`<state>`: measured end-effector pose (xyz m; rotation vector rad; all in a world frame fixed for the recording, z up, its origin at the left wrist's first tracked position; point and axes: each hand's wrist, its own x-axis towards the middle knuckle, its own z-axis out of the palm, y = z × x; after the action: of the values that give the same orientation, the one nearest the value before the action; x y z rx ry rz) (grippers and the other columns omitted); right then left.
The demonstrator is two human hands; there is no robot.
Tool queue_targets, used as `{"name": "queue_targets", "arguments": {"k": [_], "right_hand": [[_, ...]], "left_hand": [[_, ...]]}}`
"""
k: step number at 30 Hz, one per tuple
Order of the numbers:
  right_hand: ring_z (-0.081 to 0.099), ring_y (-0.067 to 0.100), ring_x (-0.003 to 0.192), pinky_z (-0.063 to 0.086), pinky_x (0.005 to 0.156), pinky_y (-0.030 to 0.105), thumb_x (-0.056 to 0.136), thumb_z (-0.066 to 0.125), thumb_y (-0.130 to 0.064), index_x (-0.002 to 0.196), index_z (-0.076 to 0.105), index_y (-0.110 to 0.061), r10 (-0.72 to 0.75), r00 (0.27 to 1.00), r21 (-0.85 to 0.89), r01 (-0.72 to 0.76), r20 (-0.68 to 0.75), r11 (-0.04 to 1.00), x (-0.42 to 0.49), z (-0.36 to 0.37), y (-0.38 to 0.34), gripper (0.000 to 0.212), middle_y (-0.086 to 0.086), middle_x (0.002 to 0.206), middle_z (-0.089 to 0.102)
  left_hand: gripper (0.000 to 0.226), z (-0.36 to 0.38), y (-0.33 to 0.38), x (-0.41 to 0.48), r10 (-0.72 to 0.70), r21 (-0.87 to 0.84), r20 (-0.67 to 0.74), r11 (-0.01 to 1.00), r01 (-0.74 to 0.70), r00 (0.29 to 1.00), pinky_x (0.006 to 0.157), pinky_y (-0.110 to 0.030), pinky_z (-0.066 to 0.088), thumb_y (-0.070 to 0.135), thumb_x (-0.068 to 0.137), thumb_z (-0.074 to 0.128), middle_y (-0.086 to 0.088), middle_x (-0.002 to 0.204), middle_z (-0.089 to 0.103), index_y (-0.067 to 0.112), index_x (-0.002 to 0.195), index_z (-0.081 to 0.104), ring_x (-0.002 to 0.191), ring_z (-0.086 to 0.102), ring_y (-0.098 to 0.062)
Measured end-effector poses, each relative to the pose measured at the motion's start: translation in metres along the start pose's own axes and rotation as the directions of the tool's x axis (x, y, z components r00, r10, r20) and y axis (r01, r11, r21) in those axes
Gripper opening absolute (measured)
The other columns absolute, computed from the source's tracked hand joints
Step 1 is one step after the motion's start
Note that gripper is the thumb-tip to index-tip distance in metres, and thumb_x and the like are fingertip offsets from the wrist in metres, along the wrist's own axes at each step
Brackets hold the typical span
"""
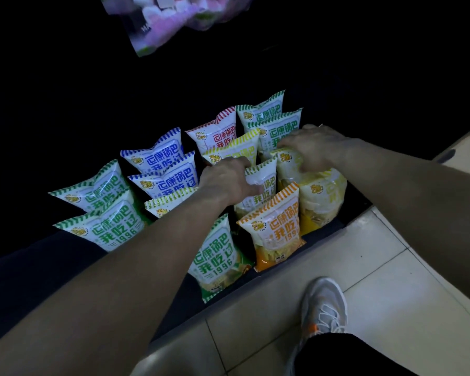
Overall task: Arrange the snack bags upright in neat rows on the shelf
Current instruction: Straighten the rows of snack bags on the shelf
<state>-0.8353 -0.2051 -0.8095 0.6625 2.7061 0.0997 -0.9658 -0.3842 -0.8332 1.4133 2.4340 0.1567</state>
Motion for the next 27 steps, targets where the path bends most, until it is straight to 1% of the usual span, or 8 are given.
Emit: {"name": "queue_targets", "arguments": {"k": [4, 8, 13, 18, 24, 27], "right_hand": [[0.034, 0.025, 0.134, 0.036, 0.099, 0.042, 0.081, 0.07, -0.021, 0.147, 0.033, -0.038, 0.014, 1.0, -0.001, -0.014, 0.005, 1.0, 0.007, 0.004, -0.002, 0.077, -0.003, 0.154, 0.036], [0.038, 0.024, 0.129, 0.036, 0.096, 0.044, 0.082, 0.068, -0.018, 0.141, 0.039, -0.038, 0.026, 0.999, -0.015, -0.026, -0.025, 1.0, 0.007, 0.007, -0.004, 0.069, -0.004, 0.149, 0.042], [0.039, 0.024, 0.125, 0.035, 0.097, 0.047, 0.08, 0.067, -0.013, 0.131, 0.043, -0.038, 0.04, 0.992, 0.017, -0.038, -0.122, 0.999, 0.002, 0.013, -0.005, 0.061, -0.004, 0.14, 0.048], [0.039, 0.024, 0.124, 0.035, 0.098, 0.048, 0.081, 0.067, -0.013, 0.13, 0.044, -0.037, 0.067, 0.989, 0.037, -0.062, -0.134, 0.997, 0.002, 0.013, -0.007, 0.06, -0.003, 0.138, 0.049], [0.04, 0.025, 0.123, 0.037, 0.097, 0.047, 0.081, 0.068, -0.014, 0.129, 0.044, -0.036, 0.097, 0.986, 0.069, -0.088, -0.135, 0.994, 0.0, 0.012, -0.007, 0.058, -0.001, 0.135, 0.05], [0.04, 0.025, 0.123, 0.037, 0.097, 0.047, 0.08, 0.068, -0.014, 0.129, 0.044, -0.036, 0.101, 0.986, 0.07, -0.093, -0.129, 0.993, 0.0, 0.012, -0.009, 0.058, -0.001, 0.135, 0.05]], "left_hand": [[0.088, 0.001, -0.001, 0.006, 0.015, -0.033, 0.003, 0.999, -0.015, 1.0, 0.09, -0.04, 0.05, 0.071, 0.066, 0.072, -0.002, 0.139, 0.051, 0.029, 0.14, 0.047, 0.122, 0.051, -0.023], [0.09, 0.001, -0.003, 0.007, 0.022, -0.036, 0.013, 0.999, -0.021, 1.0, 0.09, -0.038, 0.049, 0.07, 0.063, 0.074, -0.001, 0.14, 0.05, 0.03, 0.139, 0.048, 0.125, 0.05, -0.023], [0.079, 0.003, -0.001, 0.007, 0.008, -0.019, -0.089, 1.0, -0.01, 0.996, 0.083, -0.035, 0.051, 0.061, 0.068, 0.077, -0.003, 0.135, 0.055, 0.029, 0.136, 0.052, 0.12, 0.053, -0.024], [0.07, 0.004, 0.0, 0.004, -0.001, 0.0, -0.185, 1.0, 0.001, 0.983, 0.074, -0.034, 0.051, 0.058, 0.07, 0.077, -0.002, 0.125, 0.061, 0.029, 0.13, 0.056, 0.108, 0.06, -0.026], [0.068, 0.001, -0.006, 0.003, -0.048, 0.013, -0.201, 0.999, 0.051, 0.978, 0.072, -0.038, 0.055, 0.06, 0.07, 0.075, -0.002, 0.121, 0.063, 0.03, 0.129, 0.056, 0.103, 0.062, -0.026], [0.068, 0.003, -0.003, 0.003, -0.064, 0.019, -0.207, 0.997, 0.07, 0.976, 0.069, -0.035, 0.053, 0.062, 0.07, 0.075, -0.002, 0.12, 0.063, 0.031, 0.128, 0.056, 0.103, 0.062, -0.026]]}}
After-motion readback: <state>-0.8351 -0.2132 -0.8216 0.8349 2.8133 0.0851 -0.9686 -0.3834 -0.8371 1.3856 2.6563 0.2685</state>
